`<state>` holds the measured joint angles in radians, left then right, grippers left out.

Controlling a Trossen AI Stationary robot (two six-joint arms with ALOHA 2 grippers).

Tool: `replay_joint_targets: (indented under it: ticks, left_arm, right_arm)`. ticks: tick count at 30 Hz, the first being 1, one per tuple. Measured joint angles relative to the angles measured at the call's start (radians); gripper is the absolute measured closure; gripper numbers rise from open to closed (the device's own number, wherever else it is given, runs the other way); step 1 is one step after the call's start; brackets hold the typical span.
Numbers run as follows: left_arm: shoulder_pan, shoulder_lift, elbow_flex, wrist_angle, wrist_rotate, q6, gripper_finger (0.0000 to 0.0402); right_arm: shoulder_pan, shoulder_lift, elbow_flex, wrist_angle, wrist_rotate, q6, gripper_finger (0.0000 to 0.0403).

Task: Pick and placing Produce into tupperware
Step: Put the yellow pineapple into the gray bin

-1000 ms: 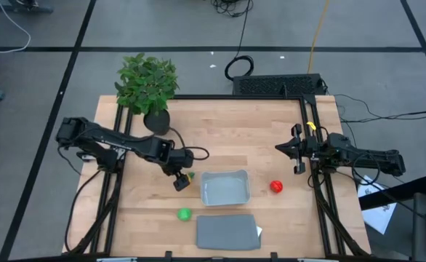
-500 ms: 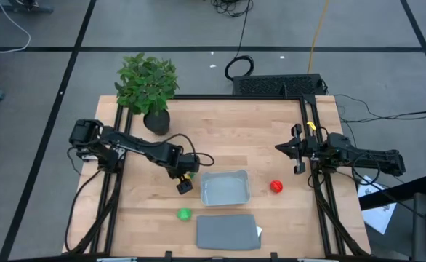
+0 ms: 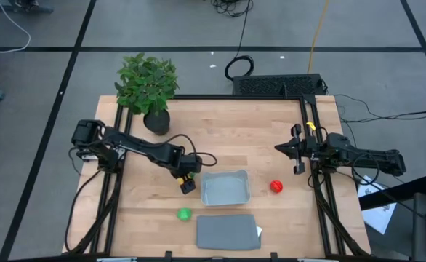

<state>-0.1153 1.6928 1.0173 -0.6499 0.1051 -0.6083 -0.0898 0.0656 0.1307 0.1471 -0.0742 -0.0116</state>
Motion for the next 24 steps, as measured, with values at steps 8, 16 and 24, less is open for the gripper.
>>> replay_joint_targets:
  ticks: [8,16,24]
  left_arm:
    - [-0.010,0.038,0.000,0.008,0.011,0.001,0.0055]
    - [-0.011,0.048,0.000,0.000,0.011,0.025,0.0056]
    - [-0.012,0.056,0.000,-0.002,0.010,0.037,0.0118]
  right_arm:
    - [0.000,0.015,0.000,0.000,0.000,0.000,0.0403]
    - [0.000,0.015,0.000,0.002,0.000,0.000,0.0403]
    - [0.000,0.015,0.000,0.003,0.000,0.000,0.0403]
